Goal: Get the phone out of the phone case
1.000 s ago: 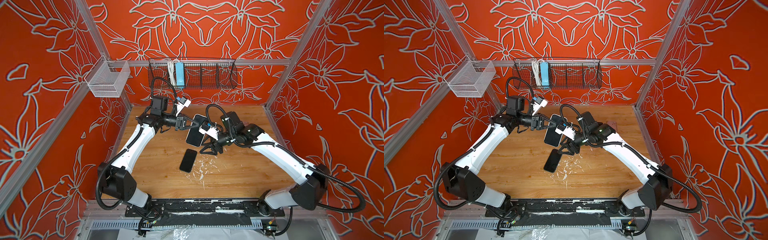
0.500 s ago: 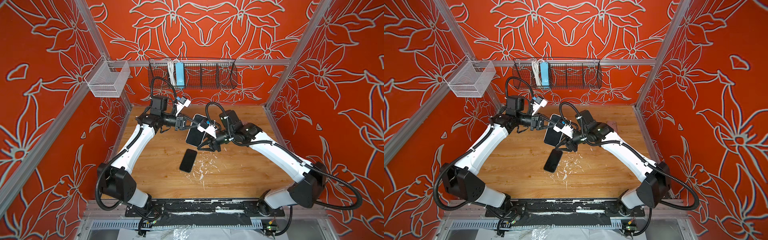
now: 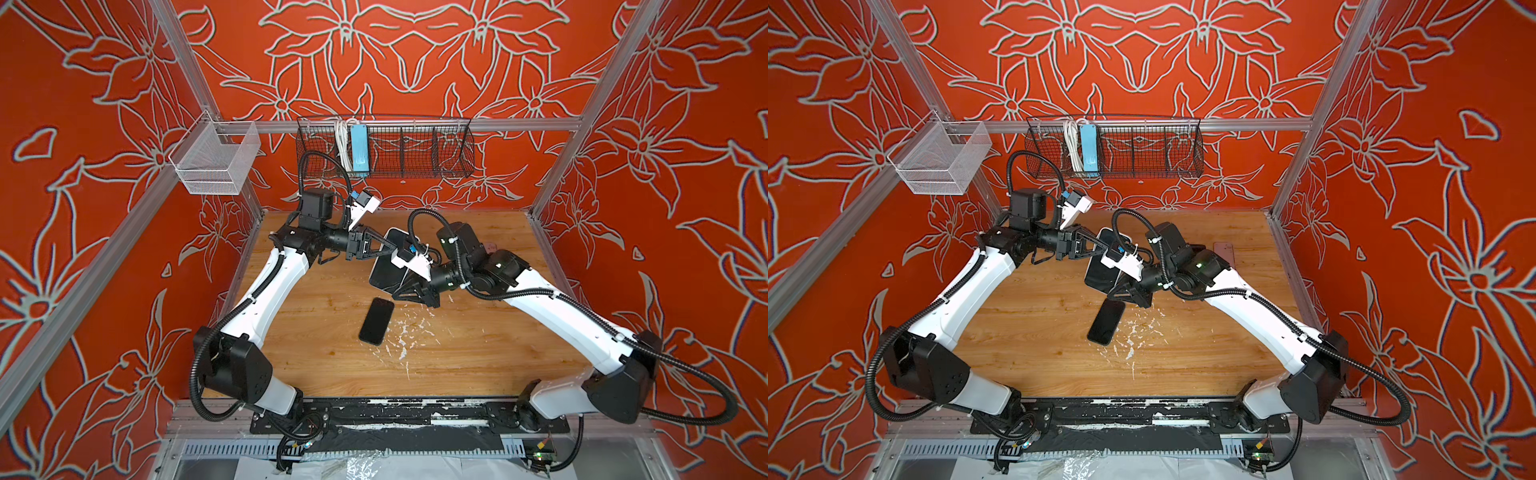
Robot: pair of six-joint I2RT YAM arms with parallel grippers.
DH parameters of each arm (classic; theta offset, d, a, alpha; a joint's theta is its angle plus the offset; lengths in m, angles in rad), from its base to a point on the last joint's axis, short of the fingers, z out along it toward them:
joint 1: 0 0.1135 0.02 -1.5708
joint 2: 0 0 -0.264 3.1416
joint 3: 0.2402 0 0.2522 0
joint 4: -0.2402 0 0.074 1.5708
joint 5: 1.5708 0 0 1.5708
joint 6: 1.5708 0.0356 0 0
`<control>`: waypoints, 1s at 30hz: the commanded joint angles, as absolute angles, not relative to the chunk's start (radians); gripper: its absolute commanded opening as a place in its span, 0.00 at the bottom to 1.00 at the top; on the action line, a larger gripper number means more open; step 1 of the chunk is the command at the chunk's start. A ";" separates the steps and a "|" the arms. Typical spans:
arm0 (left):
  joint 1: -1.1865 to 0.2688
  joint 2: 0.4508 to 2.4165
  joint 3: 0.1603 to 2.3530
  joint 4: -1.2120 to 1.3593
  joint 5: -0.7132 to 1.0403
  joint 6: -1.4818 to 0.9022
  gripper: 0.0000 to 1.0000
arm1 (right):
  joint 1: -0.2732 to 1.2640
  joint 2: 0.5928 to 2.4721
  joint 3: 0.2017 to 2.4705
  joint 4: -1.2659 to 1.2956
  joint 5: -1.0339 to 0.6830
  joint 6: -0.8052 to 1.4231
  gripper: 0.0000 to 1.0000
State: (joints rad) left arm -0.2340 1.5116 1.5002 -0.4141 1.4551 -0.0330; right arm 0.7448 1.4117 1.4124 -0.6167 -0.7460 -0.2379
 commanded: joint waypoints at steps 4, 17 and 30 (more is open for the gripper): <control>-0.271 1.539 1.537 -0.393 1.414 -0.083 0.00 | 0.827 1.377 1.427 -0.531 -0.624 -0.330 0.08; -0.301 1.564 1.555 -0.393 1.415 -0.101 0.00 | 0.841 1.361 1.429 -0.529 -0.567 -0.422 0.09; -0.329 1.566 1.556 -0.362 1.407 -0.142 0.00 | 0.845 1.310 1.328 -0.364 -0.385 -0.369 0.09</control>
State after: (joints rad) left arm -0.2920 1.5608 1.5410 -0.3859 1.4406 -0.1162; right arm 0.8192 1.3376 1.3418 -0.5663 -0.4332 -0.3397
